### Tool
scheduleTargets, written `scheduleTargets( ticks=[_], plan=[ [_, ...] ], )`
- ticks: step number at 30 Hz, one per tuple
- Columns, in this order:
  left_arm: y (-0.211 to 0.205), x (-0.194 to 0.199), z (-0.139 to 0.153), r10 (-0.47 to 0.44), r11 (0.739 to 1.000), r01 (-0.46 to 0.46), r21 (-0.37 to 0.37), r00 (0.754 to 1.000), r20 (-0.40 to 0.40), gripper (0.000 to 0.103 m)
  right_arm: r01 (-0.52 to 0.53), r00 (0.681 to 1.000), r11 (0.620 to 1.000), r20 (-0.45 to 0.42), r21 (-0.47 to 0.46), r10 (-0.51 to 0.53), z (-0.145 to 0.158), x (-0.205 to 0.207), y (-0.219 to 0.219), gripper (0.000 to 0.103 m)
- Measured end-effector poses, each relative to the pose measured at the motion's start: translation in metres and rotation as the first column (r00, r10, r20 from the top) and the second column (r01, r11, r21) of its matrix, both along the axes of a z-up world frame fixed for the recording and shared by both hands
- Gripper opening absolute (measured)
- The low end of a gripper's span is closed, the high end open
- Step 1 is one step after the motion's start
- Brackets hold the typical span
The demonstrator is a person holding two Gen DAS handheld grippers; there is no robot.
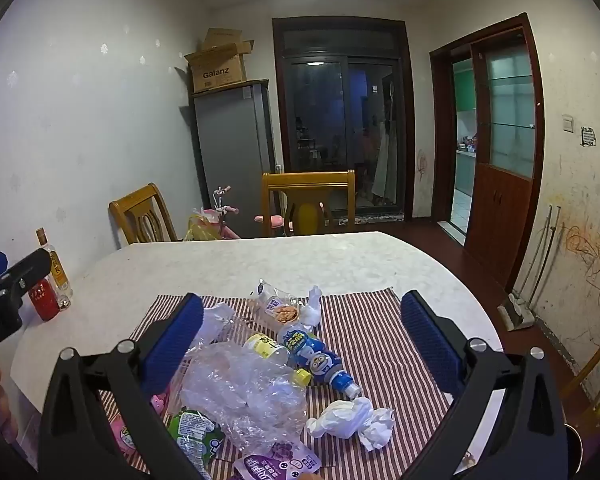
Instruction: Collect trash
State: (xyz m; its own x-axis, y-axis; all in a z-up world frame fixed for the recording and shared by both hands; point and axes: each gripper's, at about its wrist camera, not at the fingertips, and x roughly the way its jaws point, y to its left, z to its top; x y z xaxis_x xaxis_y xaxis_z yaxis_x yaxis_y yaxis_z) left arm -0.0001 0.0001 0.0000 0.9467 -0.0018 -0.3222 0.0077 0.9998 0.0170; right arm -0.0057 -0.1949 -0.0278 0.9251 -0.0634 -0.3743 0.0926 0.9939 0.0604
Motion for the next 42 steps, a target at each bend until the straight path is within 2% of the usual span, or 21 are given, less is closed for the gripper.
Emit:
scheduleTargets(
  ticks=[42],
  plan=[
    [-0.0007,-0.0029,0.0037,-0.008,1.000,0.008,0.004,1.000,-0.003,0.097,0.002,1.000,1.000,0.010,0.001,-0.002,0.0033,-0.0009,0.0035,0.099]
  ],
)
